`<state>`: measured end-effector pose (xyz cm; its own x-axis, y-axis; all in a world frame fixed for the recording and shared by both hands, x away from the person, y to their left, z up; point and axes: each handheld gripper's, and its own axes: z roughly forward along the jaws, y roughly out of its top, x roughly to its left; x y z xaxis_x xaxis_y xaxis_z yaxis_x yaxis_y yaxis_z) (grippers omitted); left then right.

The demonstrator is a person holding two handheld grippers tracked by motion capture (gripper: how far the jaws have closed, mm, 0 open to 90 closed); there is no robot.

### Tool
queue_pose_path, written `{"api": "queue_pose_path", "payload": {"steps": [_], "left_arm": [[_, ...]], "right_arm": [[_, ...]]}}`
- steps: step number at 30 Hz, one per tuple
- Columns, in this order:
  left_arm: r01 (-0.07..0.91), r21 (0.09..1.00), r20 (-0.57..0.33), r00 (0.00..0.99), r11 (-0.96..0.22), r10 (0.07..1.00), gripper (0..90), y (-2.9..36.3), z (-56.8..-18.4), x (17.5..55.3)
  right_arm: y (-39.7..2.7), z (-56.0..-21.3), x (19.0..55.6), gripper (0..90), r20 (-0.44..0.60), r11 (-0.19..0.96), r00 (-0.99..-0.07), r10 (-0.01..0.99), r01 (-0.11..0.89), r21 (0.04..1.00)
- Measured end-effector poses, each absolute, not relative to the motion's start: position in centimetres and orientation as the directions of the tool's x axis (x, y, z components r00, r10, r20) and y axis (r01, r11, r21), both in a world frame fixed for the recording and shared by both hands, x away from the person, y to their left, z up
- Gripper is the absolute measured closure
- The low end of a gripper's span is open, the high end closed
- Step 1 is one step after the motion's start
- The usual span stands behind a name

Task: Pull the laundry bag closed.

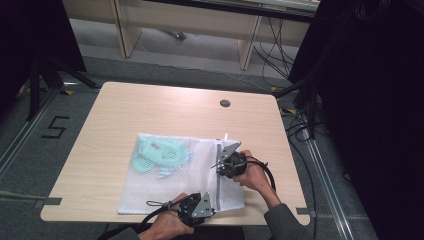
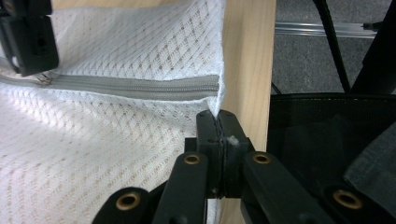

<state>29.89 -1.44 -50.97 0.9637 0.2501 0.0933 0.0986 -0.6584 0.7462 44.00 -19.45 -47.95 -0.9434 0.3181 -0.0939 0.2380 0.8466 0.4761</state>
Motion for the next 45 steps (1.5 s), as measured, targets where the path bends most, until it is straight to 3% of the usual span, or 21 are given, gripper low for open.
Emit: {"api": "queue_pose_path", "payload": {"steps": [6, 8, 11, 45], "left_arm": [[0.101, 0.749, 0.087, 0.965, -0.655, 0.248, 89.0, -1.6, -51.0, 29.7], [0.062, 0.720, 0.118, 0.970, -0.691, 0.211, 89.1, -1.4, -50.8, 29.9], [0.102, 0.751, 0.088, 0.964, -0.652, 0.253, 89.1, -1.6, -50.9, 29.6], [0.109, 0.752, 0.081, 0.963, -0.650, 0.256, 89.0, -1.3, -50.8, 29.6]], "right_arm": [[-19.3, -47.9, 44.8, 86.2, -0.103, 0.838, -0.931, 0.351, 0.263, 0.478], [-19.3, -48.0, 45.2, 86.2, -0.104, 0.838, -0.933, 0.344, 0.255, 0.483], [-19.2, -48.1, 45.5, 86.2, -0.101, 0.834, -0.931, 0.350, 0.261, 0.486], [-19.4, -48.1, 47.9, 86.2, -0.077, 0.787, -0.907, 0.415, 0.315, 0.530]]}}
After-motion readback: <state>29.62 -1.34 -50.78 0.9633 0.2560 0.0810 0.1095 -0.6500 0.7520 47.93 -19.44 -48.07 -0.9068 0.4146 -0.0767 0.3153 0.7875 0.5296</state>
